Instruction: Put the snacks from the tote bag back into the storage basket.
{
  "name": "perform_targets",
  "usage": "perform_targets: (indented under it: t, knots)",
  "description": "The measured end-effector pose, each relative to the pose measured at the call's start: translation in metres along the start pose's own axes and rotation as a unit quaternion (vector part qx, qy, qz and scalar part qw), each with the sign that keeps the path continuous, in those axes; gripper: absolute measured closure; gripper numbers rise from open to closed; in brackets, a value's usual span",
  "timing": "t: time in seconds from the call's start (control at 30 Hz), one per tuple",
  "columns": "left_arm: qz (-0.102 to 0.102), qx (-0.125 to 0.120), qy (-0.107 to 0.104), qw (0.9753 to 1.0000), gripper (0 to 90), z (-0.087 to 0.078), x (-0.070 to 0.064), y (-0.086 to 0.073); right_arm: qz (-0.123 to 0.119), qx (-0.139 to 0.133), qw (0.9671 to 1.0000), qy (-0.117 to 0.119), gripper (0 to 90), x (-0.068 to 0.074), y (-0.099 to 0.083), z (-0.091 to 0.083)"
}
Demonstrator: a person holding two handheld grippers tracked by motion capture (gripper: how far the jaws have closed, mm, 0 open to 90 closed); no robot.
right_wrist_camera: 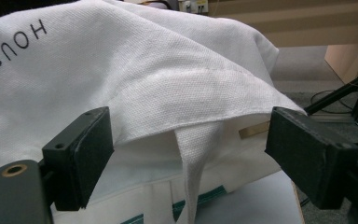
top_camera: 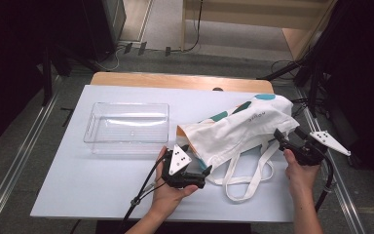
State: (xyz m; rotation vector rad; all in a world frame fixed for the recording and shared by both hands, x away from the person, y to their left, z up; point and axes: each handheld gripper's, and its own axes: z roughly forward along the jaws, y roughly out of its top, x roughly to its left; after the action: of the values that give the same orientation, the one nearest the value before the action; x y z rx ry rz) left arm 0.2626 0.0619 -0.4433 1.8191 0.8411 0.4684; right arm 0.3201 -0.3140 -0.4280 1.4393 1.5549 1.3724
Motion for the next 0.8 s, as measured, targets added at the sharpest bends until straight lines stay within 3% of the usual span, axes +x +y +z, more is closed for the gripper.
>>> perform_targets:
  t: [0.07, 0.13, 0.2, 0.23, 0.27, 0.3, 0.33, 0.37, 0.4, 0.47, 0.5, 0.53, 0.57, 0.73, 0.8]
  knots:
    - [0.002, 0.007, 0.012, 0.9999, 4.9, 0.005, -0.005, 0.000, -0.004, -0.001, 1.0000, -0.006, 19.7, 0.002, -0.001, 0.001]
    - [0.009, 0.020, 0.066, 0.9976, 12.5, 0.012, -0.013, 0.001, -0.006, 0.000, 0.9998, -0.018, 26.8, 0.006, -0.002, 0.003]
    - [0.012, 0.028, 0.076, 0.9967, 17.3, 0.015, -0.017, 0.002, -0.002, 0.004, 0.9998, -0.021, 51.6, 0.007, -0.007, 0.005]
    - [0.012, 0.031, 0.087, 0.9956, 17.3, 0.017, -0.019, 0.002, -0.002, 0.004, 0.9998, -0.021, 51.6, 0.007, -0.007, 0.005]
    - [0.014, 0.036, 0.095, 0.9947, 26.2, 0.019, -0.020, 0.002, -0.005, 0.008, 0.9999, -0.014, 69.6, 0.008, -0.011, 0.006]
    - [0.012, 0.040, 0.098, 0.9943, 26.2, 0.021, -0.019, 0.001, -0.005, 0.008, 0.9999, -0.014, 69.6, 0.008, -0.011, 0.006]
    - [0.011, 0.041, 0.100, 0.9941, 30.0, 0.022, -0.018, 0.001, -0.013, 0.011, 0.9998, -0.014, 78.3, 0.010, -0.012, 0.006]
    - [0.014, 0.039, 0.105, 0.9936, 43.9, 0.022, -0.017, 0.001, -0.036, 0.017, 0.9985, -0.036, 83.7, 0.013, -0.014, 0.006]
    - [0.031, 0.029, 0.126, 0.9912, 50.5, 0.021, -0.015, 0.002, -0.038, 0.013, 0.9986, -0.033, 84.7, 0.014, -0.014, 0.004]
    - [0.032, 0.029, 0.126, 0.9911, 60.3, 0.021, -0.014, 0.003, -0.039, 0.001, 0.9989, -0.027, 85.4, 0.014, -0.015, -0.003]
    - [0.031, 0.031, 0.126, 0.9911, 60.3, 0.022, -0.012, 0.004, -0.039, 0.001, 0.9989, -0.027, 85.4, 0.014, -0.015, -0.003]
    - [0.032, 0.030, 0.123, 0.9914, 73.5, 0.022, -0.010, 0.006, -0.039, -0.017, 0.9988, -0.024, 85.8, 0.017, -0.016, -0.013]
    - [0.021, 0.029, 0.113, 0.9929, 78.6, 0.022, -0.005, 0.009, -0.044, -0.024, 0.9985, -0.023, 85.8, 0.019, -0.017, -0.019]
    - [0.012, 0.027, 0.102, 0.9943, 86.7, 0.020, 0.005, 0.019, -0.057, -0.051, 0.9967, -0.025, 85.9, 0.025, -0.016, -0.040]
    - [0.012, 0.017, 0.108, 0.9940, 87.4, 0.016, 0.010, 0.025, -0.058, -0.061, 0.9964, -0.014, 85.8, 0.031, -0.016, -0.049]
